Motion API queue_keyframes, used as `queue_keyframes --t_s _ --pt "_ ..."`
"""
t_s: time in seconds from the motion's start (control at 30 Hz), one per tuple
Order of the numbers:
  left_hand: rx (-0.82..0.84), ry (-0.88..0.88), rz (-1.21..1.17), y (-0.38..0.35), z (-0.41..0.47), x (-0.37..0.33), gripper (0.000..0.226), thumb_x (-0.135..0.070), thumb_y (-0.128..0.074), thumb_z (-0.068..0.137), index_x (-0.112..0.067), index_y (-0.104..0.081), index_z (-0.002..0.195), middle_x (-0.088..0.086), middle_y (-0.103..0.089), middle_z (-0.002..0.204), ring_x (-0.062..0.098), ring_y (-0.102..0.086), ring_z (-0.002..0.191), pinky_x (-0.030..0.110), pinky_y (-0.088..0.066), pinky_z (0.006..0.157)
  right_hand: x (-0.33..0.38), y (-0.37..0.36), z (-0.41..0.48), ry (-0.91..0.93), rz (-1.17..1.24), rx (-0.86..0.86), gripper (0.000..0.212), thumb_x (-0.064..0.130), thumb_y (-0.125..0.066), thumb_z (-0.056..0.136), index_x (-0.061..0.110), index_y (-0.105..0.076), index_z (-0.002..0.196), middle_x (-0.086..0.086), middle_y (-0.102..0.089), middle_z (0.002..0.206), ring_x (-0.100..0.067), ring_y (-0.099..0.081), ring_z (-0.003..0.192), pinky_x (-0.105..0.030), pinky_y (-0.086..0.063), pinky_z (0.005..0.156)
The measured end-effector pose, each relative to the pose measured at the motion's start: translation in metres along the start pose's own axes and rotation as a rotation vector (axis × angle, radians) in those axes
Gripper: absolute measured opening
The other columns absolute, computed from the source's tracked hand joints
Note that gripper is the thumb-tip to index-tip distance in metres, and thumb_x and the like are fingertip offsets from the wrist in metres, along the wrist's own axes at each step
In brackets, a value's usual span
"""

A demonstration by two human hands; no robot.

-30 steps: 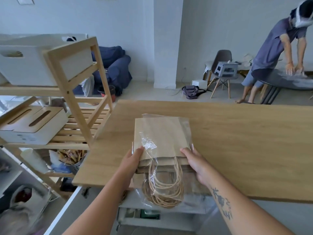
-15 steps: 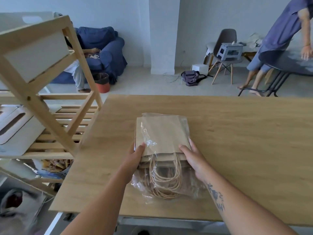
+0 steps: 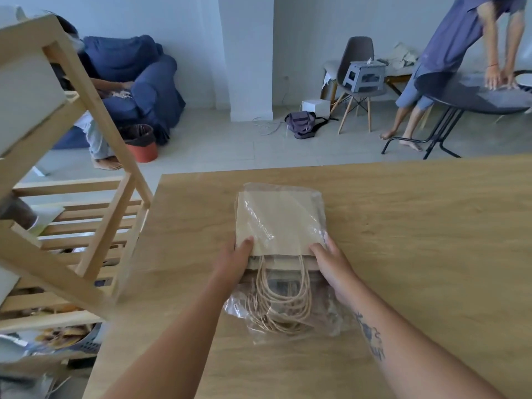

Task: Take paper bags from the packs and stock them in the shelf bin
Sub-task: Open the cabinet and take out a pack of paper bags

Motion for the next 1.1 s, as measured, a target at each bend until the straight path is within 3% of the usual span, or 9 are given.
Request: queue_keyframes --t_s 0.13,0.23,0.37,0.47,0.53,0.7,0.83,0.97,1.1 --pt "0.050 -0.002 -0.029 0.002 0.011 0.002 0.034 -0.049 -0.053 0.093 -0.024 -0.063 0.115 0.004 -0.073 0.098 0.024 -0.070 0.088 0.040 -0.059 0.077 0.005 0.004 0.005 0.019 -0.034 0.008 0.064 0.036 -0.047 0.097 0.032 -0.022 0.155 0.013 -0.032 0.156 -0.013 -0.034 0.141 -0.032 -0.029 0.111" --pt "0.021 -0.007 -0.068 0.005 0.009 0.002 0.036 -0.053 -0.055 0.091 -0.028 -0.061 0.116 0.003 -0.072 0.102 0.024 -0.070 0.091 0.045 -0.059 0.082 0.008 0.009 0.004 0.094 -0.091 -0.026 0.059 0.030 -0.049 0.098 0.025 -0.028 0.154 0.009 -0.038 0.153 -0.007 -0.040 0.131 -0.026 -0.031 0.103" --pt "-0.035 -0.037 -0.075 0.012 -0.008 0.004 0.026 -0.038 -0.055 0.098 -0.021 -0.054 0.118 0.001 -0.067 0.102 0.013 -0.066 0.084 0.025 -0.049 0.059 0.006 0.020 -0.003 0.121 -0.158 -0.059 0.069 0.041 -0.053 0.094 0.026 -0.025 0.155 0.004 -0.031 0.158 -0.018 -0.034 0.142 -0.038 -0.033 0.113" --pt "-0.075 -0.085 -0.057 0.014 -0.027 0.008 0.037 -0.035 -0.057 0.098 -0.018 -0.051 0.130 0.001 -0.066 0.115 0.004 -0.062 0.085 0.020 -0.044 0.059 0.002 0.026 -0.010 0.136 -0.180 -0.022 0.071 0.045 -0.054 0.094 0.026 -0.024 0.155 0.002 -0.030 0.158 -0.019 -0.033 0.143 -0.040 -0.033 0.114" --pt "-0.096 -0.073 -0.039 0.011 -0.037 0.014 0.032 -0.034 -0.057 0.098 -0.014 -0.054 0.123 0.002 -0.067 0.109 0.005 -0.061 0.082 0.016 -0.043 0.056 -0.002 0.029 -0.015 0.132 -0.173 0.000 0.072 0.047 -0.054 0.093 0.027 -0.023 0.154 0.002 -0.032 0.158 -0.020 -0.035 0.142 -0.042 -0.034 0.113" --pt "-0.095 0.018 -0.091 -0.002 -0.054 0.025 0.031 -0.035 -0.056 0.098 -0.009 -0.062 0.114 0.007 -0.073 0.098 0.019 -0.070 0.086 0.022 -0.052 0.063 -0.014 0.034 -0.024 0.087 -0.130 0.065 0.068 0.046 -0.050 0.098 0.025 -0.022 0.156 0.000 -0.032 0.158 -0.023 -0.035 0.142 -0.041 -0.033 0.112" --pt "-0.104 0.035 -0.091 -0.016 -0.059 0.024 0.027 -0.033 -0.056 0.099 -0.009 -0.068 0.105 0.009 -0.074 0.095 0.018 -0.069 0.078 0.020 -0.052 0.055 -0.022 0.041 -0.027 0.056 -0.089 0.072 0.063 0.044 -0.049 0.099 0.023 -0.026 0.154 -0.002 -0.037 0.156 -0.024 -0.039 0.139 -0.043 -0.036 0.112" --pt "-0.051 0.017 -0.074 -0.041 -0.055 0.016 0.030 -0.036 -0.055 0.099 -0.010 -0.069 0.106 0.010 -0.075 0.096 0.026 -0.071 0.089 0.030 -0.056 0.071 -0.027 0.063 -0.028 0.048 -0.061 0.043 0.063 0.043 -0.048 0.100 0.023 -0.024 0.155 -0.001 -0.036 0.156 -0.024 -0.038 0.140 -0.042 -0.035 0.112" --pt "-0.003 -0.008 -0.069 -0.075 -0.036 0.009 0.045 -0.055 -0.060 0.085 -0.017 -0.069 0.108 0.006 -0.077 0.095 0.025 -0.073 0.091 0.048 -0.058 0.088 -0.029 0.097 -0.013 0.032 -0.076 -0.042 0.060 0.041 -0.047 0.100 0.022 -0.028 0.154 -0.003 -0.038 0.156 -0.025 -0.040 0.138 -0.041 -0.037 0.110"
Point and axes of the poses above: each hand's wrist, its own z-axis towards the middle knuckle, its own y-axis out of the back of the hand, x = y × z, the point moved 3 cm from there along z, towards the middle knuckle
